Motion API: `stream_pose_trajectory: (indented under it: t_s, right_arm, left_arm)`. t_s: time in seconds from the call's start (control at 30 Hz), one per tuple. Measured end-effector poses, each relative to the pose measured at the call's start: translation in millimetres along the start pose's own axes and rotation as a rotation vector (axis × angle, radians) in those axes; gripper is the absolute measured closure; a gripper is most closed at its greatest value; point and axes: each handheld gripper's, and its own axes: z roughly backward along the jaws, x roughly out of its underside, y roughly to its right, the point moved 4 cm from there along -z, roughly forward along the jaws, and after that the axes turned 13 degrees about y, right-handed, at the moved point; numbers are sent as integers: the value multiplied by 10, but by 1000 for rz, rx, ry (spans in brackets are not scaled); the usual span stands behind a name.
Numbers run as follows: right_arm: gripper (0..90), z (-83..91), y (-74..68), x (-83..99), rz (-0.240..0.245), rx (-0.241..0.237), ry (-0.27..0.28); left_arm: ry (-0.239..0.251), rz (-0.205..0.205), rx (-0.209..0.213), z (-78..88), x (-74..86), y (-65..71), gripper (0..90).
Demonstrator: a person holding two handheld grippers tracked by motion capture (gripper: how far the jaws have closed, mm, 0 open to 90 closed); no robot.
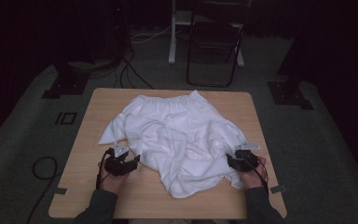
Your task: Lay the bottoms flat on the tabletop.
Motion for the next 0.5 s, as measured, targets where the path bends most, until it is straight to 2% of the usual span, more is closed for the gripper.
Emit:
stream_pose_trajectory:
  t_s: [0.07, 0.13, 0.37, 0.43, 0.5]
  right_arm:
    - [551, -3, 35, 67, -44, -13, -6]
    - [552, -2, 39, 73, -49, -15, -4]
    - [552, 4, 43, 105, -70, -18, 22]
    - [552, 5, 47, 110, -72, -21, 26]
    - [551, 6, 47, 114, -71, -20, 31]
  left_arm:
    - [15, 4, 39, -30, -85, 93, 445]
    - [20, -10, 82, -95, -174, 218, 446]
    - [17, -61, 168, -314, -382, 520, 441]
    - [11, -68, 189, -398, -413, 592, 440]
    - [-1, -58, 213, -480, -428, 651, 437]
